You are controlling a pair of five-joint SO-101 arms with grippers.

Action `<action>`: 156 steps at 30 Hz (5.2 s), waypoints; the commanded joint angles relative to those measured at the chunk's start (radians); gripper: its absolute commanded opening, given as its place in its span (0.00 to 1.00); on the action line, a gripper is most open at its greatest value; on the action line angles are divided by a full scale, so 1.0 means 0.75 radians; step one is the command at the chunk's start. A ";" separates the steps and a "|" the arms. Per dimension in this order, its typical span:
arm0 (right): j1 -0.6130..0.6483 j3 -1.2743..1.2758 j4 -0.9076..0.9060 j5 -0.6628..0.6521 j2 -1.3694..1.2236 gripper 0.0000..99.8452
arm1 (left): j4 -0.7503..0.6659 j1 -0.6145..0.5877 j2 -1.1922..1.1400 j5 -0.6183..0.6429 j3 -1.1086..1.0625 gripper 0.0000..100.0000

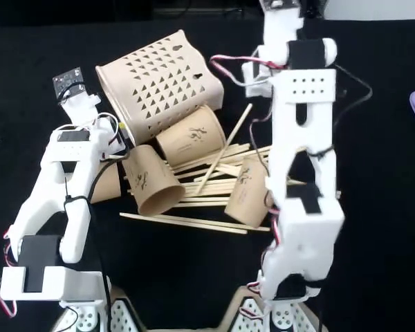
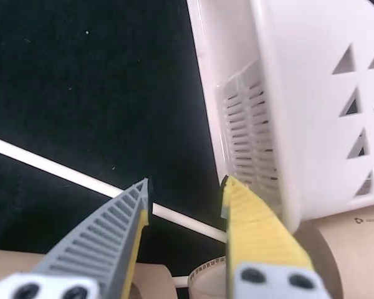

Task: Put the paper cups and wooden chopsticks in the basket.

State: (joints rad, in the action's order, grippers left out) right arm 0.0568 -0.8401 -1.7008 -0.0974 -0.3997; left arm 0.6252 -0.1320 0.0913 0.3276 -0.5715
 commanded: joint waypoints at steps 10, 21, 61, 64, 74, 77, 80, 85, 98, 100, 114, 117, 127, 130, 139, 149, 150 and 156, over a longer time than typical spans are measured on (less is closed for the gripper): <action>0.076 0.574 0.673 -0.176 0.013 0.23 | -0.012 0.001 0.029 0.006 0.007 0.20; 0.023 0.574 1.248 -0.110 -0.187 0.22 | -0.029 -0.138 0.020 0.188 0.028 0.20; -0.155 0.973 1.281 -0.080 0.173 0.22 | -0.495 -0.048 0.027 0.182 -0.114 0.20; -0.239 1.061 1.283 -0.033 0.232 0.22 | -0.495 -0.136 0.012 0.188 -0.001 0.20; -0.207 1.390 1.414 0.133 0.277 0.22 | -0.491 -0.189 -0.403 0.188 0.697 0.20; -0.209 1.466 1.510 0.133 0.277 0.22 | -0.329 -0.179 -0.638 0.188 1.069 0.20; -0.217 1.513 1.588 0.125 0.279 0.22 | -0.125 -0.140 -0.914 0.188 1.501 0.20; -0.219 1.542 1.604 0.125 0.279 0.22 | 0.137 -0.120 -1.385 0.180 2.227 0.20; -0.233 1.535 1.606 0.123 0.277 0.22 | 0.642 -0.001 -1.896 -0.039 2.980 0.20; -0.233 1.535 1.606 0.123 0.275 0.22 | 0.675 0.026 -1.860 -0.041 2.980 0.20; -0.305 1.529 1.653 0.123 0.279 0.22 | 1.056 0.195 -1.776 -0.256 2.980 0.20; -0.295 1.443 1.540 -0.002 0.314 0.22 | 1.056 0.191 -1.772 -0.258 2.982 0.20; -0.178 0.946 0.984 -0.466 0.210 0.24 | 1.097 0.111 -1.485 -0.254 2.978 0.20; -0.178 0.789 0.863 -0.563 0.116 0.29 | 1.283 0.079 -1.410 -0.258 2.978 0.20; -0.127 0.427 0.442 -0.908 -0.050 0.29 | 1.516 -0.001 -1.387 -0.250 2.867 0.20; 0.000 0.396 0.403 -0.910 -0.069 0.29 | 1.516 -0.009 -1.387 -0.250 2.716 0.20; 0.006 0.400 0.407 -0.910 -0.079 0.29 | 1.516 -0.011 -1.387 -0.250 2.695 0.20; 0.010 0.465 0.497 -0.874 -0.173 0.29 | 1.516 0.003 -1.373 -0.248 2.620 0.20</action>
State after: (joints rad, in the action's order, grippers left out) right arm 0.0506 -0.5025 -1.3663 -0.7679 -0.5132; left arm 1.7545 -0.1274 -1.0196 0.1450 1.3924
